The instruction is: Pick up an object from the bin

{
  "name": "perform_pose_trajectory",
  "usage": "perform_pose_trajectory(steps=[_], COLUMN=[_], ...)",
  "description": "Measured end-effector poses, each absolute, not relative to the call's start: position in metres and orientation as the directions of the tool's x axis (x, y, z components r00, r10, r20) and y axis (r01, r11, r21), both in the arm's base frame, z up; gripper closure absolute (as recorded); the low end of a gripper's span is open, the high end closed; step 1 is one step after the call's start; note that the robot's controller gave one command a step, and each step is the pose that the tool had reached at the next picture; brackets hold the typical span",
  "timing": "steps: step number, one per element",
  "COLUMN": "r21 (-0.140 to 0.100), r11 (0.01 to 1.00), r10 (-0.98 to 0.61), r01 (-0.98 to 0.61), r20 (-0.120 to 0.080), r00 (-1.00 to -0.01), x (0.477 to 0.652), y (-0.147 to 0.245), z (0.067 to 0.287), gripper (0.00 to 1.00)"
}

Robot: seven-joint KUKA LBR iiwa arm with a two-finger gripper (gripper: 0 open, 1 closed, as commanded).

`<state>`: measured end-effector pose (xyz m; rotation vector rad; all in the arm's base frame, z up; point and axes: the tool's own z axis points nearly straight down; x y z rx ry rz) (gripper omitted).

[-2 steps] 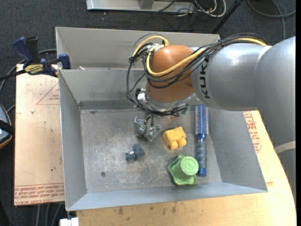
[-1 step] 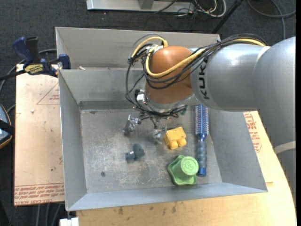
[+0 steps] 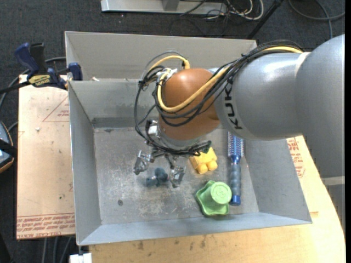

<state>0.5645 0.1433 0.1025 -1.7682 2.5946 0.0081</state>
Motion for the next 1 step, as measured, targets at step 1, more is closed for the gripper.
perform_pose_trajectory(steps=[1], r21=[0.003], r11=[0.349], r10=[-0.937], r01=[-0.937], r20=[0.0], r00=[-0.349], x=[0.5556], y=[0.1041], z=[0.0803], gripper=[0.0])
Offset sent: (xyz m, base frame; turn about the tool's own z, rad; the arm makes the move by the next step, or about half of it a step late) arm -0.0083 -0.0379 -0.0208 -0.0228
